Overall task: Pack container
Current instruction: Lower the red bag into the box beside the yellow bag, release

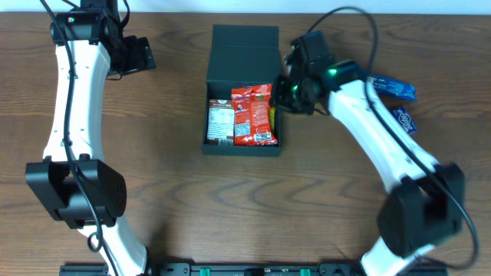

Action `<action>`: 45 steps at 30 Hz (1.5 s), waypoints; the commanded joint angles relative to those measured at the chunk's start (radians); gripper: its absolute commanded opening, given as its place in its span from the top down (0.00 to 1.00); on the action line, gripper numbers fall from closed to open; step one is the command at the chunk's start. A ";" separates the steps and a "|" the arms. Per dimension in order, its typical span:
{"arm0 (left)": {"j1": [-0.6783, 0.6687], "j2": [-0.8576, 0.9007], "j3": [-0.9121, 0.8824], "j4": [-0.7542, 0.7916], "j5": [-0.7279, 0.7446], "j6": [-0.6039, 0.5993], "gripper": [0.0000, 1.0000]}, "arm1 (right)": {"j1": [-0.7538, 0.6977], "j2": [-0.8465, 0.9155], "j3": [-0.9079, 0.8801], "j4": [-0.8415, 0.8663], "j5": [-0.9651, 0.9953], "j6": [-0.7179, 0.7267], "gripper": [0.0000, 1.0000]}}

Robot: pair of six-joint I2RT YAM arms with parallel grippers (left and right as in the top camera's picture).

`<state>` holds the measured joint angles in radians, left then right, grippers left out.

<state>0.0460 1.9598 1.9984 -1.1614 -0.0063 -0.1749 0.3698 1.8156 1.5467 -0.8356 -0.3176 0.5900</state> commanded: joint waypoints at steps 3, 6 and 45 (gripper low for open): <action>0.004 -0.008 0.019 0.010 0.008 0.010 0.05 | 0.056 -0.052 0.026 0.041 0.066 -0.090 0.99; 0.004 -0.008 0.019 0.010 0.008 0.010 0.05 | 0.092 -0.010 0.026 0.035 0.093 -0.102 0.99; 0.008 -0.008 0.019 0.031 0.003 0.014 0.05 | 0.222 0.241 0.262 -0.129 0.185 -0.265 0.99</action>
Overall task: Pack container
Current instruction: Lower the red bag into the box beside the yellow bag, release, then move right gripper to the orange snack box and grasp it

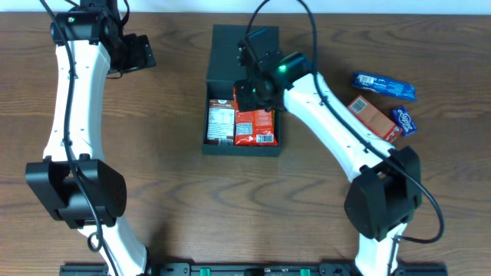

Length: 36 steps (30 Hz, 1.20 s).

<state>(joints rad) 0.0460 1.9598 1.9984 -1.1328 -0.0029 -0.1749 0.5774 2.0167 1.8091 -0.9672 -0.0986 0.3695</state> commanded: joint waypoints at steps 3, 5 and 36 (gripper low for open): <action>0.008 -0.008 0.019 0.006 0.000 0.015 0.05 | 0.033 0.071 0.000 0.014 -0.071 -0.053 0.99; 0.008 -0.008 0.019 0.007 0.000 0.014 0.05 | 0.043 0.090 0.000 0.013 -0.070 -0.053 0.99; 0.008 -0.008 0.019 0.007 0.000 0.014 0.05 | 0.069 0.201 0.125 -0.077 0.064 -0.037 0.64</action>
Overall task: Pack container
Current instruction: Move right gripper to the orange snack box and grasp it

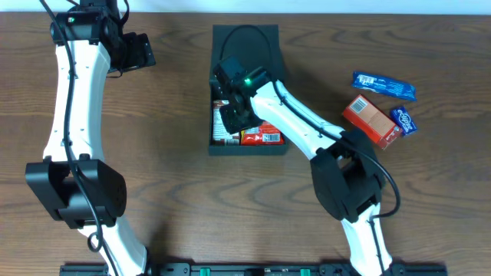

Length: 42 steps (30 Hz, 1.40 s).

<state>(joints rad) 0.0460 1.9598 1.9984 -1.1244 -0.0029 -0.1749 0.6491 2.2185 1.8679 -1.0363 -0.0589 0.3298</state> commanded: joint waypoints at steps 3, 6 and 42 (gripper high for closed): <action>0.008 -0.008 0.019 -0.003 0.000 0.014 0.05 | -0.009 -0.013 0.278 -0.140 0.027 0.001 0.73; 0.008 -0.008 0.019 -0.009 0.000 0.015 0.05 | -0.037 -0.037 0.427 -0.233 0.135 -0.024 0.73; 0.006 -0.007 0.019 0.014 0.000 0.014 0.05 | -0.747 -0.082 -0.118 -0.106 0.200 -0.706 0.14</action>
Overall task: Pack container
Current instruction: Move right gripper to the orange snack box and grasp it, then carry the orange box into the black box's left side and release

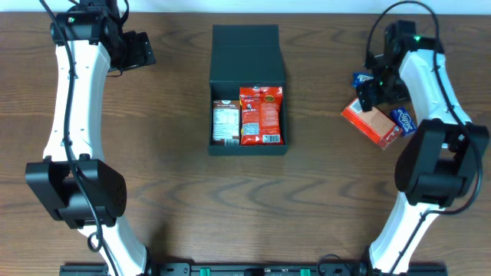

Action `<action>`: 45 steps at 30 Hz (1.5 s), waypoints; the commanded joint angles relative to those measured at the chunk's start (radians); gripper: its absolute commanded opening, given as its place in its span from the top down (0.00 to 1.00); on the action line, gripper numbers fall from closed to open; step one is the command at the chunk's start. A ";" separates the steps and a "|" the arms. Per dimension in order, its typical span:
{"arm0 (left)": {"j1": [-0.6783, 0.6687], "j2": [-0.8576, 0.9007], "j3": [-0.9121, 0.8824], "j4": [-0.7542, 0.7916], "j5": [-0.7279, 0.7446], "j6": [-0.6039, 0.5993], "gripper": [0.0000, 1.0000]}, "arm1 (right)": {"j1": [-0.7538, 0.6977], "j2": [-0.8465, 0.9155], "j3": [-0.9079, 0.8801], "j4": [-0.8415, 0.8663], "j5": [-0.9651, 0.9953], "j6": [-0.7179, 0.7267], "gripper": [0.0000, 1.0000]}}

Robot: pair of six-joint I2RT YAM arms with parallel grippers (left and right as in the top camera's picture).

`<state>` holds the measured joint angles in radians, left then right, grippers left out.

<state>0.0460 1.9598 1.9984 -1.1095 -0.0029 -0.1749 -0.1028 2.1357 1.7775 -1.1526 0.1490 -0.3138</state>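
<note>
The dark container (247, 147) sits mid-table with its lid folded open behind it. Inside lie a red snack packet (261, 115) and, to its left, a brown and white packet (225, 121). My right gripper (372, 88) hovers at the far right over a blue bar (359, 78), just above an orange-red box (370, 123); its fingers look spread with nothing between them. A small blue packet (405, 120) lies next to the box. My left gripper (138, 50) hangs at the far left back, away from everything; its jaws are not readable.
The right arm's white links run down the right side of the table. The left arm's links stand along the left side. Bare wooden tabletop (176, 192) lies in front of the container.
My right gripper was down inside the container on the packets; now it is out at the far right over the blue bar. The red packet lies straight and flat in the container. The left arm is unchanged.
My right gripper was at the container's right rim, with something yellow beside it. Then it was over the packets, then low inside at the left. The container has shifted slightly right, the packets lie side by side, and the gripper is now by the loose snacks.
</note>
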 commanded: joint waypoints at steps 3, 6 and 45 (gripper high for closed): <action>0.006 -0.007 0.019 0.000 0.000 0.014 0.05 | 0.005 0.000 -0.060 0.024 -0.058 -0.100 0.13; 0.006 -0.007 0.019 0.000 0.000 0.014 0.05 | 0.005 0.000 -0.101 0.067 -0.077 -0.123 0.11; 0.006 -0.007 0.019 -0.005 0.004 0.011 0.05 | 0.185 0.000 -0.011 0.177 -0.285 0.126 0.35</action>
<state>0.0460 1.9598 1.9984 -1.1114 -0.0021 -0.1749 0.0360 2.1368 1.6794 -0.9638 -0.0853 -0.2565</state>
